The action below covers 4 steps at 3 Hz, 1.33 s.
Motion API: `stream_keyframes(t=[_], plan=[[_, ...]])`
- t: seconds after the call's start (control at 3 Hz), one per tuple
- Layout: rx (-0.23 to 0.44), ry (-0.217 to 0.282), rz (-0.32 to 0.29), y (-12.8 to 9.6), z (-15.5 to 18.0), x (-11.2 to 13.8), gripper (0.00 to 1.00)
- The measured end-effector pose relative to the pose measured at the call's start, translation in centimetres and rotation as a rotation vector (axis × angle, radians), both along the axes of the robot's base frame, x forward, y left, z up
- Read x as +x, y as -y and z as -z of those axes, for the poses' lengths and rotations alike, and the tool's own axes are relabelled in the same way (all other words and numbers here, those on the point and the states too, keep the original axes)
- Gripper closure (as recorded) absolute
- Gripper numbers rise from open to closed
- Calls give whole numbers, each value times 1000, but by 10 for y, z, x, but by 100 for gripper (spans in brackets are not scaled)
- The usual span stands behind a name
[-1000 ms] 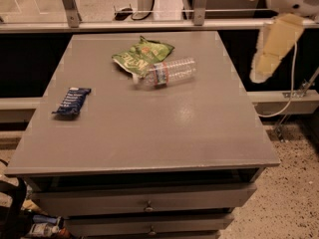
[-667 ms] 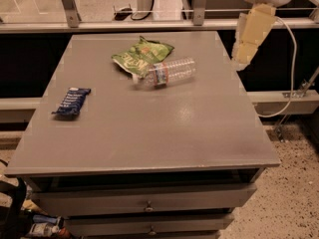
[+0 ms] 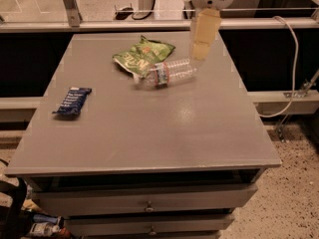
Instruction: Place water bottle upright
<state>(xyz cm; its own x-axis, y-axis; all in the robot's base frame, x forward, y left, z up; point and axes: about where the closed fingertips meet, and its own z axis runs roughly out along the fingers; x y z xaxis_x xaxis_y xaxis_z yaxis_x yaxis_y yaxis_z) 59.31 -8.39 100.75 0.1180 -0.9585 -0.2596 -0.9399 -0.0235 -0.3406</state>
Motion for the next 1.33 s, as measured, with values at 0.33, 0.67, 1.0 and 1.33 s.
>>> stream_keyframes(t=[0.33, 0.67, 1.0, 1.33], plan=[[-47, -33, 22, -14, 27, 25, 0], [-89, -77, 48, -16, 60, 45, 0], [-113, -97, 40, -16, 81, 50, 0], [-113, -82, -22, -27, 87, 44, 0]])
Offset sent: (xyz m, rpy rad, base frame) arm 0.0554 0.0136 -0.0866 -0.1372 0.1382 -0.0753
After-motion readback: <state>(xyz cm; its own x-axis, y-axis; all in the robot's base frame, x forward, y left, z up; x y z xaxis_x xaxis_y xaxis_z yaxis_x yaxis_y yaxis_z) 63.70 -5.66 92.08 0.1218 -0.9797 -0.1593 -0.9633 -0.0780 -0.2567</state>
